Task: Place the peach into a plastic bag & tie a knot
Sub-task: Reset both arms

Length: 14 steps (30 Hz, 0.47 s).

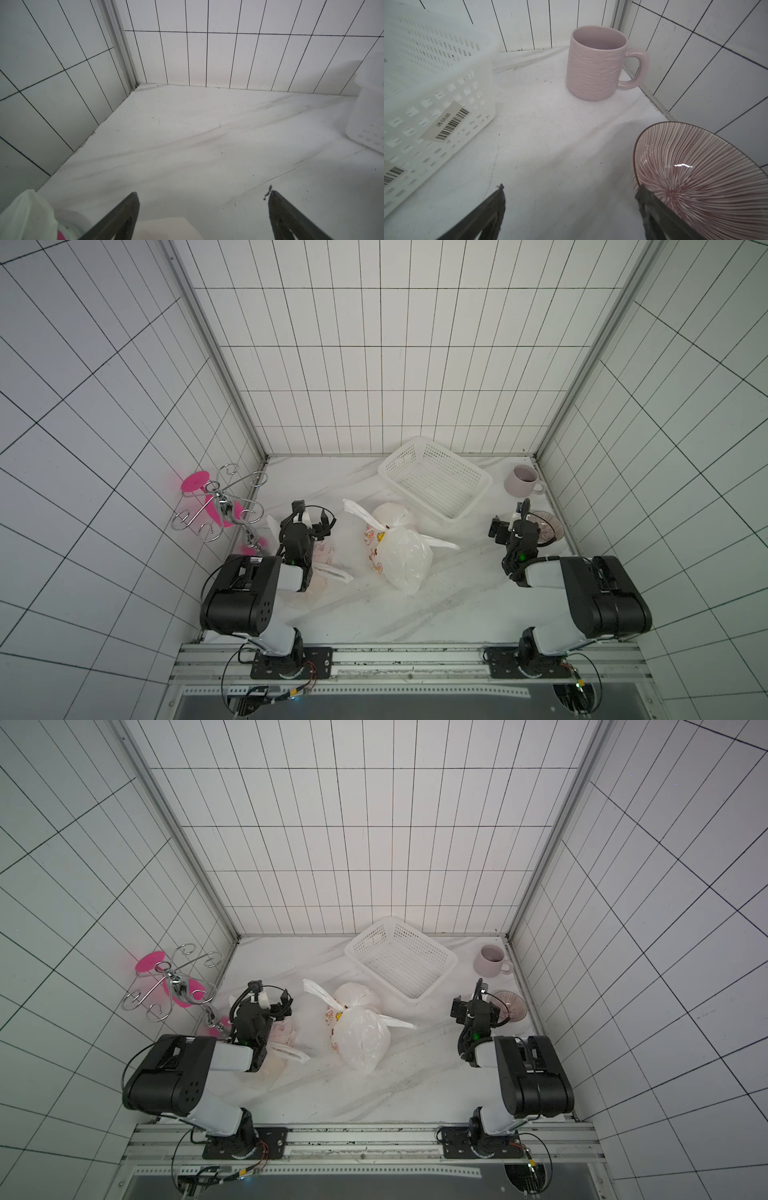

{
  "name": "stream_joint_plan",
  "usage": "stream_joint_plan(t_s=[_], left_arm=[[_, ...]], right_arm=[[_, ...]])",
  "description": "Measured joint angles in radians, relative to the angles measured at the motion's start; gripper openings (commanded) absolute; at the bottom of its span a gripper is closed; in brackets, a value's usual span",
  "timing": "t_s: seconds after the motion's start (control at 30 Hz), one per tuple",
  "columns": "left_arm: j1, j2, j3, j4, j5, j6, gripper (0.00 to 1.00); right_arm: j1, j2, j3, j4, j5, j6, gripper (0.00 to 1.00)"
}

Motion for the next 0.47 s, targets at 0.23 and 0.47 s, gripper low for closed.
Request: stream_joint_plan(t_s=[0.23, 0.47], left_arm=[[-0.05, 0.0, 0.005, -0.002, -0.07, 0.02, 0.98], [-0.05, 0.0, 0.005, -0.002, -0.086, 0.028, 0.98]], right_arm=[[-0.005, 0.0, 0.0, 0.0, -0.004, 0.006, 0.98], [-0.013, 0.0, 0.0, 0.0, -0.006, 0.007, 0.99]])
